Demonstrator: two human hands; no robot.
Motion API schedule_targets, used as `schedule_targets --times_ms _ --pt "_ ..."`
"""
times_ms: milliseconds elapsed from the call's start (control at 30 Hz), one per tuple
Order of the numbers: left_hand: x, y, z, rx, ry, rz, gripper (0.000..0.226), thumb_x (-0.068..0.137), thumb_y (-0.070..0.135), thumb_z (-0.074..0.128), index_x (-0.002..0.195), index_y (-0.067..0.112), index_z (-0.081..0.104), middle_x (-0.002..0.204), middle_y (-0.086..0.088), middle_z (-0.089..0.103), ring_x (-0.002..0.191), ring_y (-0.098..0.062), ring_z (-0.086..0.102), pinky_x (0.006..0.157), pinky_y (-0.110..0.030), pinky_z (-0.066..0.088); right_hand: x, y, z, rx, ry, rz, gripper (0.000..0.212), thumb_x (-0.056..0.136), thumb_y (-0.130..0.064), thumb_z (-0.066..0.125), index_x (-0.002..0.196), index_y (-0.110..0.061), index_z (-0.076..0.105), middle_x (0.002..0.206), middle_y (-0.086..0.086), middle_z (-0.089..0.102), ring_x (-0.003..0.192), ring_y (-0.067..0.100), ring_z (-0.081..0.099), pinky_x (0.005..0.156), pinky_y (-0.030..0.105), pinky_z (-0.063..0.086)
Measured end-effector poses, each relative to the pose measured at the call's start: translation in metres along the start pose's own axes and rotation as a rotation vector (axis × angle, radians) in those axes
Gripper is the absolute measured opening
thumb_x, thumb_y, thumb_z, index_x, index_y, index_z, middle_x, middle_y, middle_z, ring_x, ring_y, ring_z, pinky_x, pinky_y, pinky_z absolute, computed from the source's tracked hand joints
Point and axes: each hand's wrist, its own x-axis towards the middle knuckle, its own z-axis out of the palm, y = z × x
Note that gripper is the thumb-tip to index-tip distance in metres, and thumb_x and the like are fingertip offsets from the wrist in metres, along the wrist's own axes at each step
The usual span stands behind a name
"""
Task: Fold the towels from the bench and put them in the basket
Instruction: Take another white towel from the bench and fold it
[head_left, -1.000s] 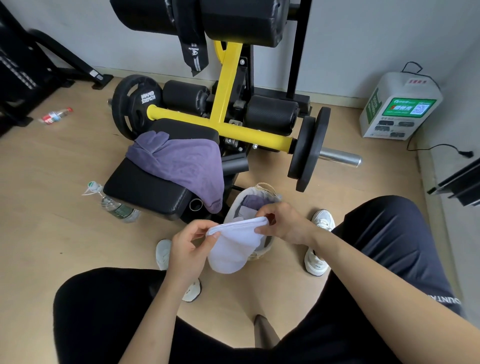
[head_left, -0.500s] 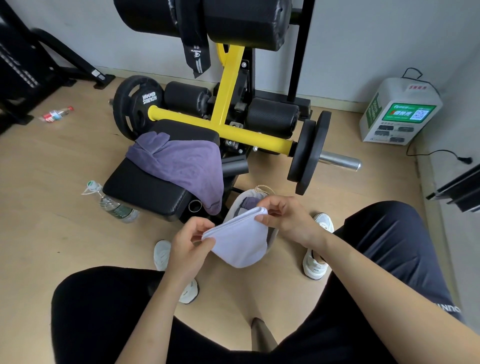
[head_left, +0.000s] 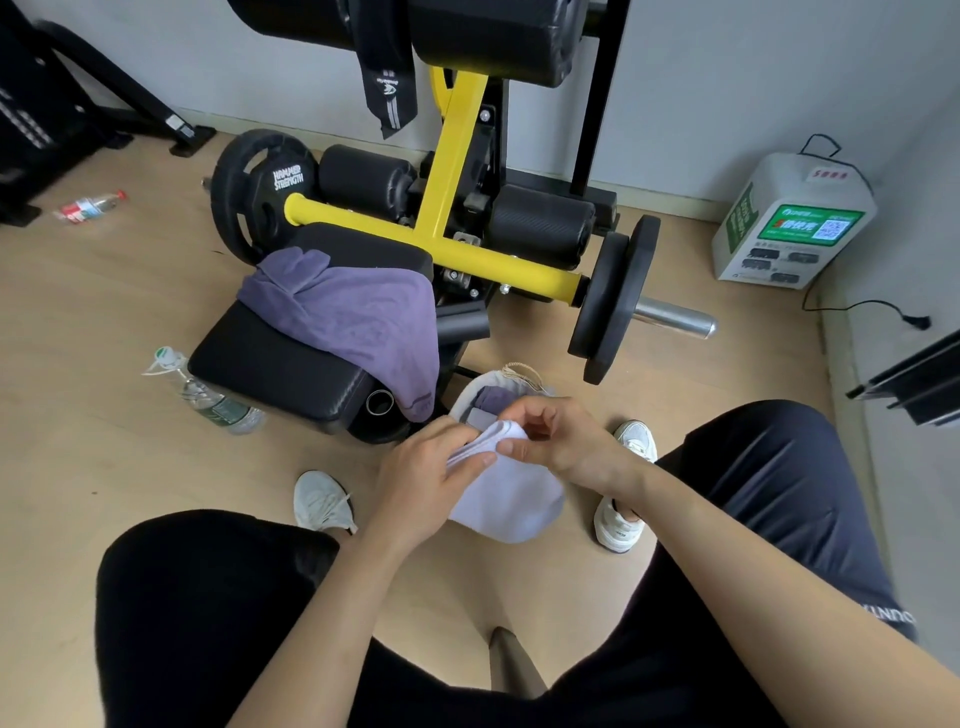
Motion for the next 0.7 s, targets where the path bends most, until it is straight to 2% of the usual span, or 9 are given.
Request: schedule_targets --times_ms 100,233,300,367,467,500,533,600,700 --pt "0.000 0.002 -0.005 -0.058 0.020 0.030 0.022 0.092 0.051 0.058 0.079 0.034 0.051 0.076 0.016 0.053 0.068 -0.006 0.050 0.058 -0.034 0.041 0.001 0.004 -0.001 -0.015 -0.098 0.123 0.020 0.090 -0.006 0.072 0.109 -0.005 0.068 0.096 0.005 0.072 0.089 0.008 0.064 0.082 0.027 0.052" --pt "-0.001 0.004 -0.018 -0.218 0.061 0.002 0.026 0.091 0.046 0.062 0.076 0.025 0.061 0.070 0.010 0.055 0.065 -0.009 0.049 0.058 -0.024 0.037 0.002 0.016 0.001 -0.142 -0.187 0.231 0.019 0.088 -0.022 0.076 0.106 -0.016 0.073 0.104 0.003 0.074 0.098 0.016 0.068 0.092 0.034 0.053" --pt "-0.002 0.004 -0.028 -0.299 0.105 -0.048 0.031 0.091 0.046 0.062 0.079 0.017 0.064 0.070 0.002 0.058 0.066 -0.016 0.051 0.058 -0.024 0.038 0.003 0.020 0.003 -0.159 -0.188 0.254 0.022 0.087 -0.022 0.077 0.107 -0.013 0.073 0.105 0.005 0.074 0.097 0.011 0.066 0.092 0.029 0.052" --pt "-0.004 0.005 -0.038 -0.374 0.180 -0.095 0.033 0.089 0.046 0.062 0.086 0.014 0.069 0.075 -0.003 0.064 0.068 -0.015 0.056 0.060 -0.024 0.042 0.004 0.023 0.003 -0.211 -0.171 0.266 0.024 0.086 -0.022 0.079 0.106 -0.011 0.073 0.098 -0.001 0.074 0.090 0.002 0.063 0.087 0.022 0.051" --pt "-0.006 -0.001 -0.053 -0.441 0.288 -0.161 0.038 0.090 0.042 0.062 0.083 0.005 0.064 0.073 -0.013 0.056 0.068 -0.010 0.047 0.060 -0.029 0.037 0.006 0.030 0.002 -0.306 -0.174 0.287 0.025 0.083 -0.024 0.080 0.104 -0.012 0.073 0.099 0.001 0.074 0.087 0.001 0.062 0.085 0.025 0.052" --pt "-0.006 -0.005 -0.057 -0.453 0.318 -0.195 0.036 0.092 0.039 0.062 0.081 0.004 0.062 0.072 -0.015 0.053 0.069 -0.011 0.045 0.061 -0.031 0.035 0.006 0.032 0.000 -0.322 -0.175 0.297 0.021 0.083 -0.023 0.080 0.100 -0.013 0.073 0.095 -0.002 0.073 0.083 -0.002 0.061 0.080 0.022 0.052" --pt "-0.007 -0.009 -0.061 -0.470 0.348 -0.234 0.032 0.094 0.034 0.062 0.080 0.005 0.061 0.069 -0.012 0.051 0.069 -0.011 0.044 0.062 -0.031 0.034 0.005 0.034 -0.002 -0.333 -0.176 0.305 0.015 0.083 -0.022 0.080 0.094 -0.016 0.072 0.088 -0.007 0.071 0.076 -0.006 0.058 0.073 0.016 0.050" --pt "-0.008 -0.019 -0.069 -0.513 0.419 -0.325 0.026 0.098 0.028 0.062 0.075 0.016 0.061 0.065 0.007 0.051 0.068 -0.008 0.044 0.061 -0.030 0.035 0.005 0.038 -0.007 -0.367 -0.168 0.308 0.012 0.082 -0.020 0.080 0.083 -0.021 0.068 0.077 -0.013 0.062 0.067 -0.006 0.054 0.065 0.012 0.042" --pt "-0.010 -0.034 -0.077 -0.555 0.522 -0.452 0.029 0.101 0.026 0.062 0.072 0.022 0.061 0.065 0.016 0.057 0.066 -0.001 0.050 0.059 -0.023 0.042 0.004 0.042 -0.017 -0.420 -0.161 0.289 0.015 0.080 -0.021 0.080 0.085 -0.016 0.067 0.078 -0.009 0.059 0.069 0.001 0.051 0.066 0.018 0.041"
